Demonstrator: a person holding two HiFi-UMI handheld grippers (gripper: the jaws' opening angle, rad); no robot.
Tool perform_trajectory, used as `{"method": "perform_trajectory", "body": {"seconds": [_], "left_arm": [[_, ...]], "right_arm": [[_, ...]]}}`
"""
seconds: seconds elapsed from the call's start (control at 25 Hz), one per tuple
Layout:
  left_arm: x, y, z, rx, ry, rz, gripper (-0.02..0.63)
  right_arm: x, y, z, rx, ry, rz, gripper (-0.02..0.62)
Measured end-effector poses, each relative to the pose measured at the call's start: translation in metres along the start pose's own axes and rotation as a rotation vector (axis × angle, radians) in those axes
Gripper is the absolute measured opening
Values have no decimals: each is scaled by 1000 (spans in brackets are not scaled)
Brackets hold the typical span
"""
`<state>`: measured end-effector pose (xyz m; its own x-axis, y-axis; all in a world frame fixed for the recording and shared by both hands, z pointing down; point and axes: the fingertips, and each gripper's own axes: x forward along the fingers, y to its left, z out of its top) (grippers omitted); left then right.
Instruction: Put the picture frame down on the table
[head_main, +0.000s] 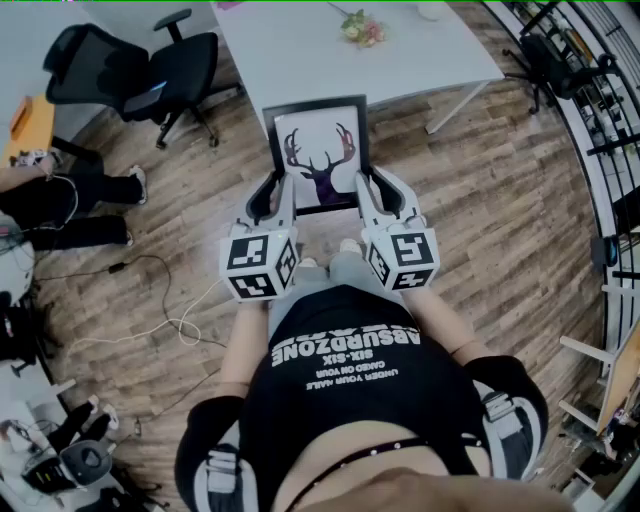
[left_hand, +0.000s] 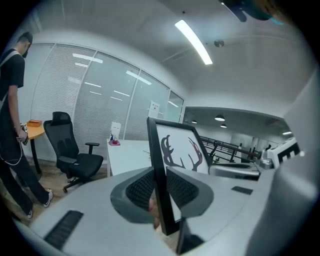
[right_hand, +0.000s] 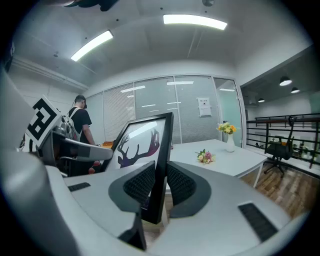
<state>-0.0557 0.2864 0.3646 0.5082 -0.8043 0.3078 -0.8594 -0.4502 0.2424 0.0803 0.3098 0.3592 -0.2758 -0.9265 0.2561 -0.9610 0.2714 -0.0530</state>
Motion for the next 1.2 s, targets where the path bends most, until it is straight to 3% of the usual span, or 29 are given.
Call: {"method": "perform_trajectory", "body": {"seconds": [0.2,0.68,1.2], "left_arm": [[-17,13,-18,-5,28,-32,86],[-4,12,-26,20,89,-142,86],[60,66,-9,-7,118,-108,86]], "right_arm": [[-9,23,-19,6,21,-26,86],[-11,20,-33,45,58,-131,89],[78,7,-26,52,79,-81,89]]}}
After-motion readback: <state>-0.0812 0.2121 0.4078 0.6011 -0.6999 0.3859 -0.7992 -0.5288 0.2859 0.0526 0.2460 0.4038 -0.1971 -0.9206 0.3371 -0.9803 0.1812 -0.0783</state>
